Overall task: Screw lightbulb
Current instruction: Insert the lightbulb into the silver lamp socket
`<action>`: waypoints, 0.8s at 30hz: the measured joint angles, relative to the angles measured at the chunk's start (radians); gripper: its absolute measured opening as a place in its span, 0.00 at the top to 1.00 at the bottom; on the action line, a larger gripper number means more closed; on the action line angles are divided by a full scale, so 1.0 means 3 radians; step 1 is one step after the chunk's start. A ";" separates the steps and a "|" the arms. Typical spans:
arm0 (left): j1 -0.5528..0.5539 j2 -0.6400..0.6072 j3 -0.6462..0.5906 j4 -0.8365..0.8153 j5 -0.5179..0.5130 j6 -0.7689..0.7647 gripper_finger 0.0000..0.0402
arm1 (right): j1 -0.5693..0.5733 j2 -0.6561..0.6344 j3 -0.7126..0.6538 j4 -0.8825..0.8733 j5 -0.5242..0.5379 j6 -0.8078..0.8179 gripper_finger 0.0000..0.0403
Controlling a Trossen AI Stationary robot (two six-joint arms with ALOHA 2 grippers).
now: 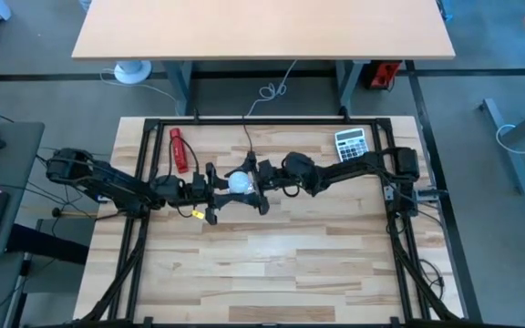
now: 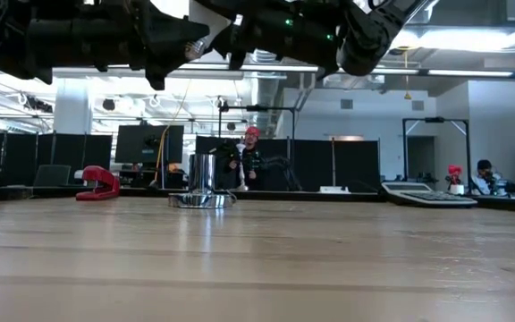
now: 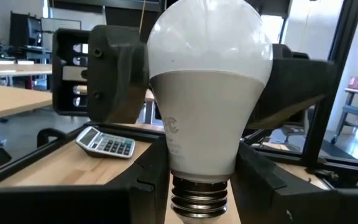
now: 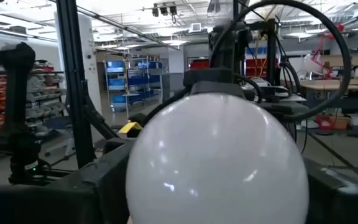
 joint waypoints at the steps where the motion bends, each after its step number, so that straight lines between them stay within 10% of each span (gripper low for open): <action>1: 0.0000 0.0000 0.0001 -0.0010 -0.0002 -0.0004 0.72 | -0.0003 0.0000 0.0000 -0.0002 -0.0004 0.0000 0.24; 24: -0.0130 -0.0008 0.0001 -0.0076 0.0016 0.0091 0.72 | -0.0028 -0.0023 0.0000 -0.0074 -0.0452 0.0398 0.29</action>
